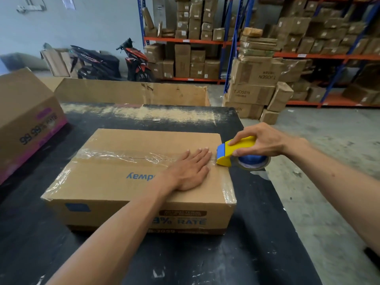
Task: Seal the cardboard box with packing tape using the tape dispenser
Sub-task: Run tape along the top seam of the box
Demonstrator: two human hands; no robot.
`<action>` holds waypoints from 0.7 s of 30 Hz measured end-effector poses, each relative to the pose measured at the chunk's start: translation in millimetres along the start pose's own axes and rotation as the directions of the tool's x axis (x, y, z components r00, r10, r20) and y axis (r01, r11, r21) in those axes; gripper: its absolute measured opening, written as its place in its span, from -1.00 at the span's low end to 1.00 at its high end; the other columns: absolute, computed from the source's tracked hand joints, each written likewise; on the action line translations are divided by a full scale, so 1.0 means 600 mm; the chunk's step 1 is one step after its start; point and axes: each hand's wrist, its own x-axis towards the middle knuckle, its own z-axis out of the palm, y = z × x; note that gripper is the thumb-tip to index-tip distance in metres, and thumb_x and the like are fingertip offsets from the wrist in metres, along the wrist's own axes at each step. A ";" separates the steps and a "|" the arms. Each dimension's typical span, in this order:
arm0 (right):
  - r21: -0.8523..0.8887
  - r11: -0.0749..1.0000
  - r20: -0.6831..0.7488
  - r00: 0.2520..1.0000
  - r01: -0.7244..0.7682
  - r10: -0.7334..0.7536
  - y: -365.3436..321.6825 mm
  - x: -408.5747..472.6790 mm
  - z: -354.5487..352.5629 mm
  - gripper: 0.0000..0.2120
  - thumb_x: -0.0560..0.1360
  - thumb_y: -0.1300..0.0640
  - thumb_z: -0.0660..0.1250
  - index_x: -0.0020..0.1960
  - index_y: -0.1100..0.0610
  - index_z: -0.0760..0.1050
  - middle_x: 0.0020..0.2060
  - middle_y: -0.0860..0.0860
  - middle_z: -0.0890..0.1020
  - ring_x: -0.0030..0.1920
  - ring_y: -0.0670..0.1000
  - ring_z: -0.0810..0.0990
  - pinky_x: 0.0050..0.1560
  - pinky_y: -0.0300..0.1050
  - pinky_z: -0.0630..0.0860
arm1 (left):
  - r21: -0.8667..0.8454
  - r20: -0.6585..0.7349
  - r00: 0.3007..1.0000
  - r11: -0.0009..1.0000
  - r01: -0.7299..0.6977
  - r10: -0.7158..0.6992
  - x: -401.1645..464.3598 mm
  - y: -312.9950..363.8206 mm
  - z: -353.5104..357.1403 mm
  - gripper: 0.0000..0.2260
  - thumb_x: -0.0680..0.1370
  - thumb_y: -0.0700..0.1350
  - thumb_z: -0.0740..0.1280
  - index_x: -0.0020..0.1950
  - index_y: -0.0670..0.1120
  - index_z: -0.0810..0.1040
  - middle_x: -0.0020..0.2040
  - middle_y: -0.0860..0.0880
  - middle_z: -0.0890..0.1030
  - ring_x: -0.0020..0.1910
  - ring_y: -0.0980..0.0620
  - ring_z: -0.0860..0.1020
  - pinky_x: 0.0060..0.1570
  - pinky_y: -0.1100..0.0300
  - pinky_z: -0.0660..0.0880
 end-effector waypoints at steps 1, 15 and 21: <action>0.024 1.000 -0.003 1.000 -0.010 0.011 0.004 -0.002 0.002 -0.50 0.26 -0.53 0.34 0.10 -0.32 0.63 0.02 -0.11 0.63 0.01 -0.04 0.56 0.03 -0.03 0.50 | -0.006 0.009 1.000 1.000 -0.001 0.001 0.002 -0.002 0.001 -0.48 0.70 0.11 -0.17 0.63 0.00 -0.17 0.63 0.05 -0.18 0.59 0.14 -0.19 0.56 0.04 -0.23; 0.190 0.981 -0.062 0.997 -0.043 0.055 0.023 -0.049 0.012 -0.58 0.26 -0.44 0.45 0.09 -0.38 0.63 0.06 -0.18 0.62 0.06 -0.06 0.56 0.08 -0.02 0.53 | -0.029 0.044 0.998 0.998 -0.049 0.051 -0.030 -0.033 -0.008 -0.49 0.70 0.13 -0.18 0.62 0.05 -0.18 0.62 0.12 -0.17 0.56 0.23 -0.21 0.55 0.12 -0.25; 0.131 0.989 -0.082 0.994 -0.065 0.076 0.020 -0.061 0.034 -0.60 0.31 -0.39 0.45 0.12 -0.34 0.63 0.07 -0.07 0.63 0.04 -0.02 0.56 0.09 0.05 0.53 | 0.019 0.061 0.998 1.000 0.008 -0.009 -0.031 -0.020 -0.021 -0.47 0.69 0.15 -0.16 0.63 0.05 -0.13 0.64 0.09 -0.10 0.59 0.18 -0.13 0.57 0.03 -0.18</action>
